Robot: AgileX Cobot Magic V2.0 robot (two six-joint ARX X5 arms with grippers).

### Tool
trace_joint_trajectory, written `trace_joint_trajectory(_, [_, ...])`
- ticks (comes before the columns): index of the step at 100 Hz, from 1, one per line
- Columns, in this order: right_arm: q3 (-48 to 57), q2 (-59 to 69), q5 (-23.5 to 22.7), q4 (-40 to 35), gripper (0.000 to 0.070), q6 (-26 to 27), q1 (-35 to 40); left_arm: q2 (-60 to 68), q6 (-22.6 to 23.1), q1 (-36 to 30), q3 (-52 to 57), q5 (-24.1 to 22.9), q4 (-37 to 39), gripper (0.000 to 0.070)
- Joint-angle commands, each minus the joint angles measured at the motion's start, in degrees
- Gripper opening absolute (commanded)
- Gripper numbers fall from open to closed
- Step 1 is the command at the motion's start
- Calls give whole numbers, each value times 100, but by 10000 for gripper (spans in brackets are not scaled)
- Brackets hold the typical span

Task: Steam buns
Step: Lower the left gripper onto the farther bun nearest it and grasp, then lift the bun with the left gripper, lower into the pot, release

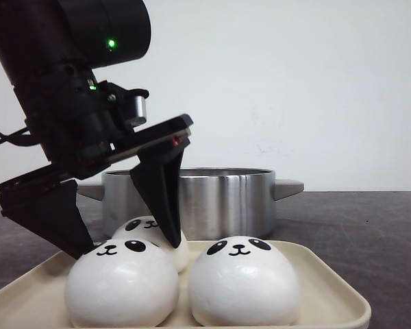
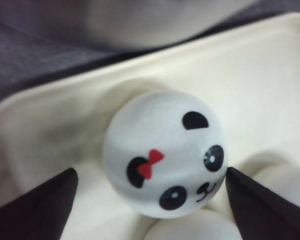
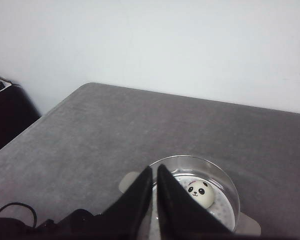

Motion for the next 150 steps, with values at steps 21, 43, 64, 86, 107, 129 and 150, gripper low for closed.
trace_joint_trajectory(21, [94,35,11,44,8,44,52,245,-63,-57,101,-184,46,354])
trace_joint_trajectory(43, [94,35,9,-13,7,48,52,249,201,-57,101,-297,11,0])
trace_joint_trajectory(64, [94,35,7,-162,7,68,52,131,343,-61,125,-437,-138,0])
trace_joint_trajectory(86, [94,35,4,-227,7,66,52,-1097,431,-352,247,-415,-369,0])
trace_joint_trajectory(107, [94,35,0,-203,7,63,52,-2116,492,-404,643,-603,-542,0])
trace_joint_trajectory(129, [94,55,0,-195,7,66,52,-1799,1235,212,1211,-977,-90,0])
trace_joint_trajectory(150, [94,96,-2,-197,7,72,57,-557,1515,885,1742,-973,81,0])
